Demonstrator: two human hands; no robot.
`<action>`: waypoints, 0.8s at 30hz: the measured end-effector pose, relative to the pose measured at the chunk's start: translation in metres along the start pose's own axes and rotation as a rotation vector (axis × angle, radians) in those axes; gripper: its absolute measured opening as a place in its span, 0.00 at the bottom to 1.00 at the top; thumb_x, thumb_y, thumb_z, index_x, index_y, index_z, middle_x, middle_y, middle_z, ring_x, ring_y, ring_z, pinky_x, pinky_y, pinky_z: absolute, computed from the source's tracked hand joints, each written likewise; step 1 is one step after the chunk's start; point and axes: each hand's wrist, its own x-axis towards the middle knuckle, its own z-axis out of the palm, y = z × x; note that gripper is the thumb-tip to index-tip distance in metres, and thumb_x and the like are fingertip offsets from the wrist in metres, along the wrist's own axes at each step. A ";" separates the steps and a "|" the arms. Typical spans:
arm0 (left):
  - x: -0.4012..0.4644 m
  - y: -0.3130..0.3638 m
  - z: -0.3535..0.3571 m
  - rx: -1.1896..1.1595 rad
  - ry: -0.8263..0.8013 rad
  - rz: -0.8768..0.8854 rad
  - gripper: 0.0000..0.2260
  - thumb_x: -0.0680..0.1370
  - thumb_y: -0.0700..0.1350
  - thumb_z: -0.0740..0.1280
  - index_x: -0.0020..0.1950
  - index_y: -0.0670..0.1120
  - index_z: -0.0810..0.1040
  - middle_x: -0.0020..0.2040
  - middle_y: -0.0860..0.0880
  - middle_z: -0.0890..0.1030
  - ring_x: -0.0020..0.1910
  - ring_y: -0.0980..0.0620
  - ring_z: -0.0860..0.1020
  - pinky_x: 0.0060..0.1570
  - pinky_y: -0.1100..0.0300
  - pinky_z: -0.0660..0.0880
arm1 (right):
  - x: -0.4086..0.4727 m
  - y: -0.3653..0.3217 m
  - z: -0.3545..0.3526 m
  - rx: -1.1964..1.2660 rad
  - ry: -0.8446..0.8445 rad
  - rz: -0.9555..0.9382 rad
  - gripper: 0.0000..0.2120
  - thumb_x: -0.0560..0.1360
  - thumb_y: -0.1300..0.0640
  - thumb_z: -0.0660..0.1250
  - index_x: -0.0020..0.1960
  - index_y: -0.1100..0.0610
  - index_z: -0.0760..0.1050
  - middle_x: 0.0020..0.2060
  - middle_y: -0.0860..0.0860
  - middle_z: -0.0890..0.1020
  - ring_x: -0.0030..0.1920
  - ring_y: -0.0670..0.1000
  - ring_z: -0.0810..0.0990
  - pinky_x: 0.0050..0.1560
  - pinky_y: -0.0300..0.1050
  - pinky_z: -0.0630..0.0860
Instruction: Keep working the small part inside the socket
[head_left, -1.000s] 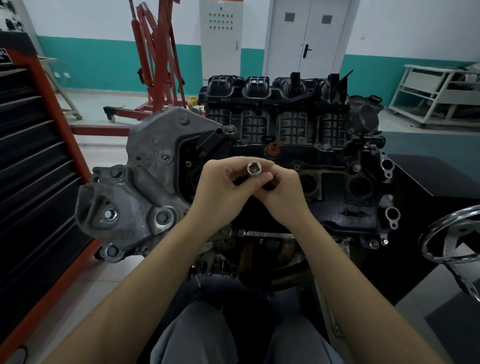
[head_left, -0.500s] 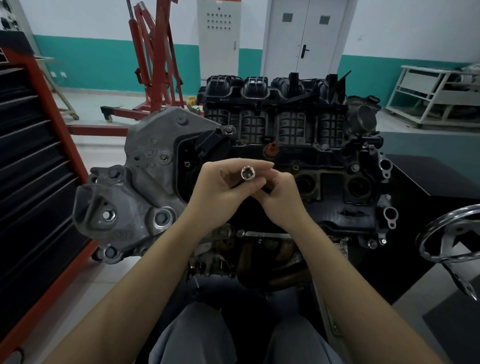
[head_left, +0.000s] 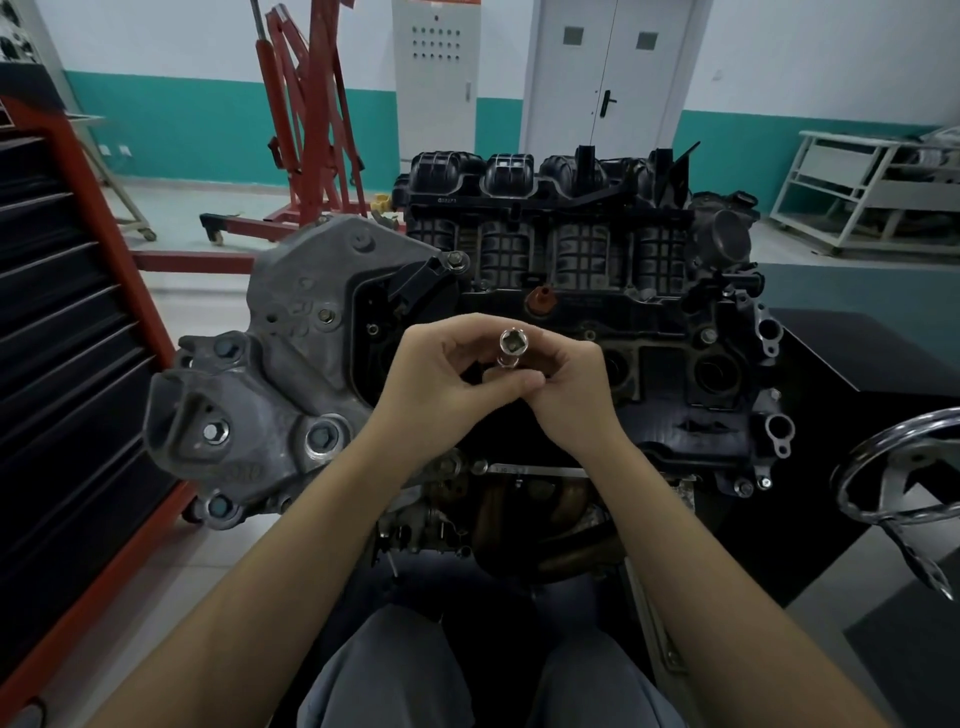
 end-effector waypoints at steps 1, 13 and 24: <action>0.000 0.000 0.002 0.040 0.038 -0.001 0.11 0.70 0.32 0.75 0.51 0.40 0.83 0.47 0.44 0.85 0.50 0.48 0.84 0.55 0.49 0.79 | 0.000 0.000 0.001 0.005 0.008 -0.004 0.11 0.70 0.70 0.73 0.50 0.61 0.81 0.43 0.51 0.85 0.47 0.47 0.84 0.50 0.41 0.79; 0.000 0.002 0.005 0.148 0.067 0.007 0.09 0.71 0.32 0.74 0.50 0.40 0.83 0.47 0.45 0.85 0.49 0.51 0.83 0.54 0.51 0.79 | -0.001 -0.001 0.004 -0.012 0.020 -0.019 0.09 0.69 0.68 0.73 0.48 0.60 0.82 0.42 0.49 0.85 0.45 0.46 0.84 0.48 0.45 0.80; 0.001 0.001 0.001 0.104 0.040 0.021 0.10 0.72 0.32 0.73 0.51 0.41 0.83 0.47 0.45 0.85 0.49 0.51 0.84 0.53 0.53 0.80 | -0.001 -0.002 0.005 -0.016 0.006 -0.016 0.10 0.70 0.69 0.72 0.49 0.59 0.81 0.42 0.46 0.84 0.45 0.43 0.83 0.48 0.40 0.78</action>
